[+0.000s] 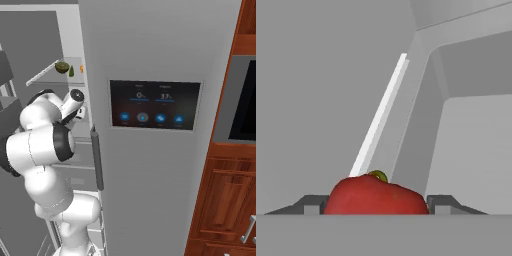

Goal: Take the shrimp and bell pepper from the second highest rack and move them to the highest rack where the kiwi and lemon wedge are located, to maximize freezer space. Close the freezer door after rearranging.

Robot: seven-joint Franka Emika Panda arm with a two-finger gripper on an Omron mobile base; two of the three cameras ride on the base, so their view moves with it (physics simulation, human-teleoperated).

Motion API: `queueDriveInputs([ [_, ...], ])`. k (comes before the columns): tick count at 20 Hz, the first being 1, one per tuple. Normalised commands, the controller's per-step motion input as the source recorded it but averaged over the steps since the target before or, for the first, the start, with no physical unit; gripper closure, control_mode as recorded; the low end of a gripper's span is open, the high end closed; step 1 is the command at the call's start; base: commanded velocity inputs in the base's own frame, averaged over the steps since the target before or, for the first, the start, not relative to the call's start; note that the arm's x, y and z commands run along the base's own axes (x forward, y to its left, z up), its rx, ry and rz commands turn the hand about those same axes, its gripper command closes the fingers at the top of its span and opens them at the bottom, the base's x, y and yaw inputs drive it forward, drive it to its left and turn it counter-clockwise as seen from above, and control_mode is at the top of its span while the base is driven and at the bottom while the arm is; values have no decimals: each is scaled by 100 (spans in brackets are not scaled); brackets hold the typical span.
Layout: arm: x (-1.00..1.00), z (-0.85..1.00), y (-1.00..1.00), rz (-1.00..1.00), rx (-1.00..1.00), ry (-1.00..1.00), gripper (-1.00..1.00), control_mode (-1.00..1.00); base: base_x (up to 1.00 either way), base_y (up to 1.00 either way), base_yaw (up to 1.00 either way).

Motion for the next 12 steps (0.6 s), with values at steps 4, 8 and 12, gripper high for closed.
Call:
queueDriveInputs([
  [4, 0, 0, -19, -5, -4, -1, 100, -100, 0, 0, 0],
  [8, 0, 0, -36, 0, 0, 0, 100, -100, 0, 0, 0],
  [12, 0, 0, -42, 0, 0, 1, 100, -100, 0, 0, 0],
])
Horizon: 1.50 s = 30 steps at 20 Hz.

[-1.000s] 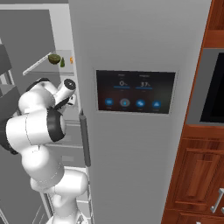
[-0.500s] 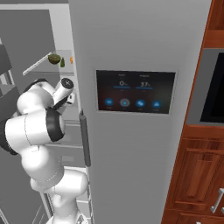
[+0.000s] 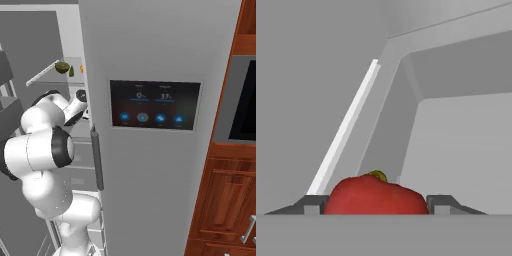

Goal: Take the shrimp and bell pepper from the second highest rack and move them to the highest rack where the kiwi and lemon wedge are located, to maximize freezer space. Close the freezer door after rearranging.

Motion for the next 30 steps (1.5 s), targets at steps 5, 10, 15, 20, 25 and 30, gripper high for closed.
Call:
queueDriveInputs([
  [5, 0, 0, -18, 0, 0, 2, 100, -100, 0, 0, 0],
  [10, -9, -15, 1, 12, -10, 0, 100, -100, 0, 0, 0],
  [15, 0, -14, -2, 31, -17, 0, 100, -100, 0, 0, 0],
  [20, -8, -26, -14, 40, -14, 0, 100, -100, 0, 0, 0],
  [25, -41, -69, -4, 36, -8, 0, 100, -100, 0, 0, 0],
  [30, -55, -81, -8, 23, 0, -3, 100, -100, 0, 0, 0],
])
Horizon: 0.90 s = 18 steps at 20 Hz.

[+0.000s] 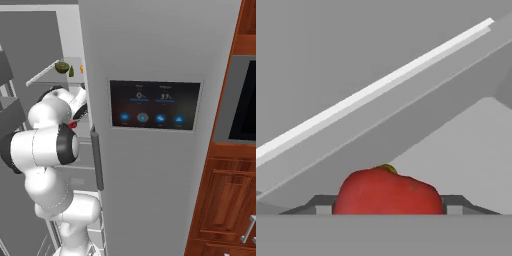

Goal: Take the shrimp and bell pepper from the second highest rack and move them to the highest rack where the kiwi and lemon wedge are located, to maximize freezer space. Close the freezer door after rearranging.

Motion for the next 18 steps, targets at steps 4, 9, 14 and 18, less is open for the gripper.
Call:
queueDriveInputs([
  [4, -79, -91, -12, 17, 0, -7, 100, -100, 0, 0, 0],
  [9, -88, -100, -4, 9, 4, -7, 100, -100, 0, 0, 0],
  [14, -86, -78, 0, 2, 5, -12, 100, -100, 0, 0, 0],
  [18, -77, -7, -3, 3, 0, -6, 100, -100, 0, 0, 0],
])
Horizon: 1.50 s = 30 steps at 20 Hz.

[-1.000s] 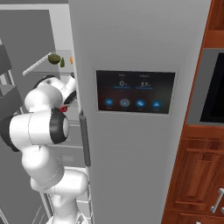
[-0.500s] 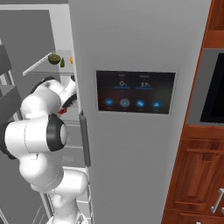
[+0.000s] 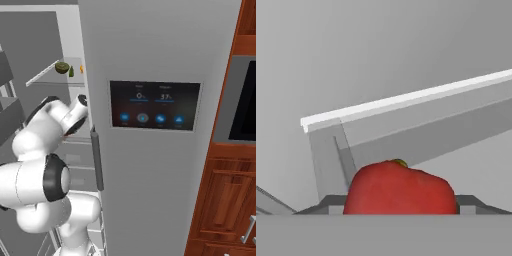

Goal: Take the shrimp and bell pepper from the second highest rack and move them to the highest rack where the kiwi and lemon wedge are located, to maximize freezer space. Close the freezer door after rearranging.

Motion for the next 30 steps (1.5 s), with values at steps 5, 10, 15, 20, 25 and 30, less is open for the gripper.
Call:
queueDriveInputs([
  [5, -94, 10, -22, 5, 0, -8, 100, -100, 0, 0, 0],
  [10, -98, 47, -41, 5, 0, -11, 100, -100, 0, 0, 0],
  [15, -97, 83, -33, 6, 0, -13, 100, -100, 0, 0, 0],
  [20, -80, 100, -9, 2, 5, -8, 100, -100, 0, 0, 0],
  [25, -38, 100, -18, 0, 10, -1, 100, -100, 0, 0, 0],
  [30, -1, 100, -25, 0, 11, 0, 100, -100, 0, 0, 0],
])
